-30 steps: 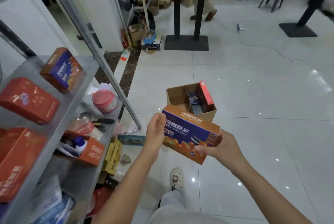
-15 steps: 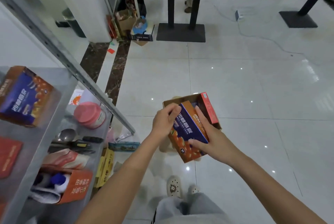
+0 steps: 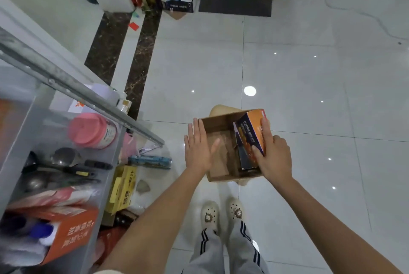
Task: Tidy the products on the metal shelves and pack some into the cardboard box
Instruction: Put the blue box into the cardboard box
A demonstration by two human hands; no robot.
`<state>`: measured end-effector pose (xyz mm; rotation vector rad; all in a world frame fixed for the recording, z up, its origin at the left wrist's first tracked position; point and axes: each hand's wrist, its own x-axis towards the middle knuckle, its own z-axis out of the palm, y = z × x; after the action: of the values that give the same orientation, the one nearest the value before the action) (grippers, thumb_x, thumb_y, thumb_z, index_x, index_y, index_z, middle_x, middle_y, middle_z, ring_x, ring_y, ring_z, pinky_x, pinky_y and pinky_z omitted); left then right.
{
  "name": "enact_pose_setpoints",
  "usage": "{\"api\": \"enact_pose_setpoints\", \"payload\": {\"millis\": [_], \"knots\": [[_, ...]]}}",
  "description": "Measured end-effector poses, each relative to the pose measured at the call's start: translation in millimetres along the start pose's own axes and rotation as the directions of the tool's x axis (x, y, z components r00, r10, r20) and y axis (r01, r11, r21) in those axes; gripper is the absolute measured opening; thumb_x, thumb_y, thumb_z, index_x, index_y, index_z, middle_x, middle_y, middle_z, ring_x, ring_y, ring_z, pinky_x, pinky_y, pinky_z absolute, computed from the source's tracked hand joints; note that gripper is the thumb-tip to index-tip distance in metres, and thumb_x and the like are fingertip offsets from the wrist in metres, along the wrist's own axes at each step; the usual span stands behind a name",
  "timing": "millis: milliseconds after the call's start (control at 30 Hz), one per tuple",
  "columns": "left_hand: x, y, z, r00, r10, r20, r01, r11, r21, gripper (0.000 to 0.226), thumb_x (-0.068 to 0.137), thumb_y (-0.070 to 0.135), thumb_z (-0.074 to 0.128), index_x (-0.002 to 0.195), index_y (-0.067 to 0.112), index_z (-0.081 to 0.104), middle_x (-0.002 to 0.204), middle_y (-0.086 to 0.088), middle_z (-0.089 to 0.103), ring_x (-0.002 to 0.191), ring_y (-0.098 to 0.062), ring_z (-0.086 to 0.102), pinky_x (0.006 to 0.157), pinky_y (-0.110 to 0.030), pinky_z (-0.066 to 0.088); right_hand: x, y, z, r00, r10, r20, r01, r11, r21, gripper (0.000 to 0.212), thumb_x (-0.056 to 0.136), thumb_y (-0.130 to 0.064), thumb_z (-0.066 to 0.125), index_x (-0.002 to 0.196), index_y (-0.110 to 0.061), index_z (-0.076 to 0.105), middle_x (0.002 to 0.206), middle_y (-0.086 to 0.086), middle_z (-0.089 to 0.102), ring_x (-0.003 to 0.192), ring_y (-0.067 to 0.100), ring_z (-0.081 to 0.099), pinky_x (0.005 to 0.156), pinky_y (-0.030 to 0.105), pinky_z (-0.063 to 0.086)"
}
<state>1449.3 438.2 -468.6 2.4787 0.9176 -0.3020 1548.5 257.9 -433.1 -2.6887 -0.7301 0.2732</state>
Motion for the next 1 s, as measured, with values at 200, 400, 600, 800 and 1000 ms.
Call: {"api": "enact_pose_setpoints", "payload": {"millis": [200, 400, 600, 800, 1000], "knots": [[14.1, 2.7, 41.1, 0.995, -0.094, -0.016, 0.095, 0.992, 0.084, 0.086, 0.087, 0.068, 0.003, 0.145, 0.012, -0.026, 0.159, -0.005, -0.026, 0.149, -0.022, -0.018, 0.122, -0.038, -0.006, 18.9, 25.4, 54.0, 0.991, 0.121, 0.063, -0.109, 0.981, -0.163, 0.084, 0.085, -0.028, 0.07, 0.151, -0.012, 0.022, 0.115, 0.024, 0.052, 0.096, 0.034, 0.051, 0.08, 0.044, 0.048], [17.3, -6.2, 64.7, 0.993, -0.119, -0.009, 0.119, 0.978, 0.174, 0.091, 0.087, 0.07, -0.003, 0.152, 0.008, -0.017, 0.161, -0.009, -0.02, 0.15, -0.026, -0.012, 0.122, -0.041, -0.001, 17.5, 27.0, 88.6, 0.994, 0.031, -0.108, -0.058, 0.966, -0.251, 0.08, 0.085, -0.023, 0.069, 0.15, -0.002, 0.026, 0.142, 0.025, 0.04, 0.128, 0.041, 0.041, 0.111, 0.052, 0.028], [19.0, -8.7, 73.9, 0.994, -0.105, -0.043, 0.113, 0.947, 0.3, 0.086, 0.089, 0.065, -0.003, 0.153, 0.007, -0.011, 0.157, -0.016, -0.019, 0.15, -0.032, -0.004, 0.123, -0.043, 0.007, 23.6, 33.2, 92.3, 0.997, -0.041, -0.07, 0.023, 0.97, -0.242, 0.075, 0.094, -0.02, 0.055, 0.153, -0.003, 0.012, 0.161, 0.017, 0.01, 0.149, 0.032, 0.009, 0.12, 0.045, 0.014], [20.0, -6.0, 68.4, 0.995, -0.097, 0.016, 0.086, 0.944, 0.32, 0.088, 0.083, 0.066, -0.011, 0.151, 0.01, -0.019, 0.157, -0.019, -0.025, 0.149, -0.034, -0.015, 0.123, -0.044, 0.002, 25.8, 35.1, 92.7, 0.997, -0.045, -0.059, 0.03, 0.972, -0.233, 0.076, 0.093, -0.024, 0.058, 0.153, -0.004, 0.015, 0.16, 0.018, 0.016, 0.148, 0.034, 0.015, 0.118, 0.045, 0.016], [17.5, -4.8, 53.9, 0.991, -0.058, 0.12, 0.025, 0.966, 0.258, 0.088, 0.091, 0.07, 0.011, 0.151, 0.016, -0.023, 0.151, -0.015, -0.038, 0.146, -0.031, -0.026, 0.121, -0.044, -0.009, 25.1, 30.8, 79.8, 0.999, 0.008, 0.045, 0.006, 0.953, -0.304, 0.083, 0.092, -0.039, 0.059, 0.153, -0.005, 0.015, 0.161, 0.018, 0.011, 0.149, 0.034, 0.009, 0.118, 0.048, 0.01]]}}
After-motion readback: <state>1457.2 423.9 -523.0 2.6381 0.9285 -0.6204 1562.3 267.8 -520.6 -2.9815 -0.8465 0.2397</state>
